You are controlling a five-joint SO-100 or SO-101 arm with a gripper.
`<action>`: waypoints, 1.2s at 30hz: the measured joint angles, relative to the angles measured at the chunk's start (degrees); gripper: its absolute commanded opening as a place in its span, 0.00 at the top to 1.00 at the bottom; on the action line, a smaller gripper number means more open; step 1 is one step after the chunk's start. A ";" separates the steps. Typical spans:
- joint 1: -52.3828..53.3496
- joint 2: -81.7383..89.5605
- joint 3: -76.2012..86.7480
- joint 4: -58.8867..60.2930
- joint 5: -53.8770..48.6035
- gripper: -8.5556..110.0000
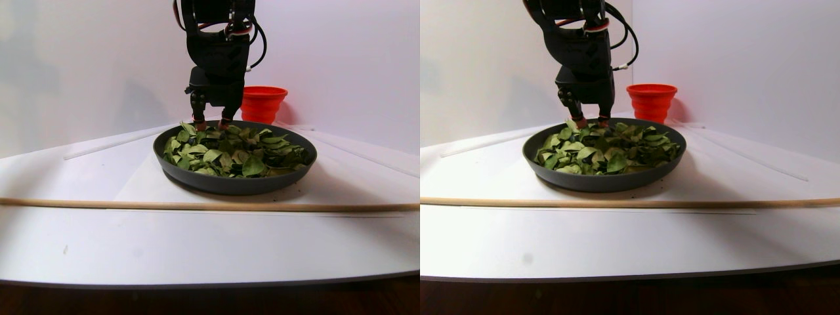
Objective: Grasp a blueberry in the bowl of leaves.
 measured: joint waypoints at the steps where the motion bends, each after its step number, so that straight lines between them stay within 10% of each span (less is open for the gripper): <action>1: 0.00 0.00 0.00 0.00 0.00 0.78; 36: -1.14 6.15 1.23 7.82 1.76 0.78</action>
